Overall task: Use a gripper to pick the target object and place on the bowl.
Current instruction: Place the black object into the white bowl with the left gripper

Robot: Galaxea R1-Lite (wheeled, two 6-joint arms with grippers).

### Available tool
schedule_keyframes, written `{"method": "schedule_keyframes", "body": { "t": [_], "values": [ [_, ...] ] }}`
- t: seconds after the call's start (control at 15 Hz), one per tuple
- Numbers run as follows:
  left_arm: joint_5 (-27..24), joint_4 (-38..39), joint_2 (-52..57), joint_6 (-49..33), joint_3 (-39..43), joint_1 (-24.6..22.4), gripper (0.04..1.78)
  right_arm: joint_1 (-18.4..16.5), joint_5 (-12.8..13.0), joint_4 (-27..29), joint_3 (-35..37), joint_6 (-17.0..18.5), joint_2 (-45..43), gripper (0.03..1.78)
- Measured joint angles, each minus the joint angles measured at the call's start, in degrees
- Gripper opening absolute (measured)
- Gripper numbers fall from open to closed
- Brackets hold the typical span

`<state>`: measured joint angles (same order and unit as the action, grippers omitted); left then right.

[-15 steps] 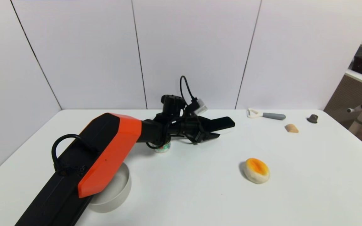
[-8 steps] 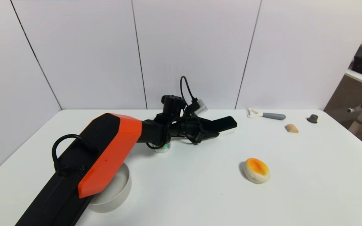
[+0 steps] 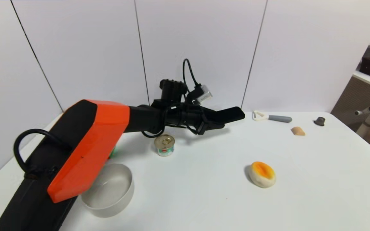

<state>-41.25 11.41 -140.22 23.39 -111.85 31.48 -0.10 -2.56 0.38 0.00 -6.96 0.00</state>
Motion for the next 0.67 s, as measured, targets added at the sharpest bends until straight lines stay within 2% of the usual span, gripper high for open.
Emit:
{"method": "schedule_keyframes", "body": {
  "t": [0.2,0.4,0.67],
  "values": [
    [0.5,-7.8,8.4,4.4,4.6,-0.1,0.99,0.0,0.0,0.0,0.0,0.0,0.0,1.77],
    [3.5,-15.1,19.8,8.1,13.8,-0.5,0.99,0.0,0.0,0.0,0.0,0.0,0.0,1.77],
    [6.9,-23.6,36.6,10.9,25.9,-3.9,0.99,0.0,0.0,0.0,0.0,0.0,0.0,1.77]
  ]
}}
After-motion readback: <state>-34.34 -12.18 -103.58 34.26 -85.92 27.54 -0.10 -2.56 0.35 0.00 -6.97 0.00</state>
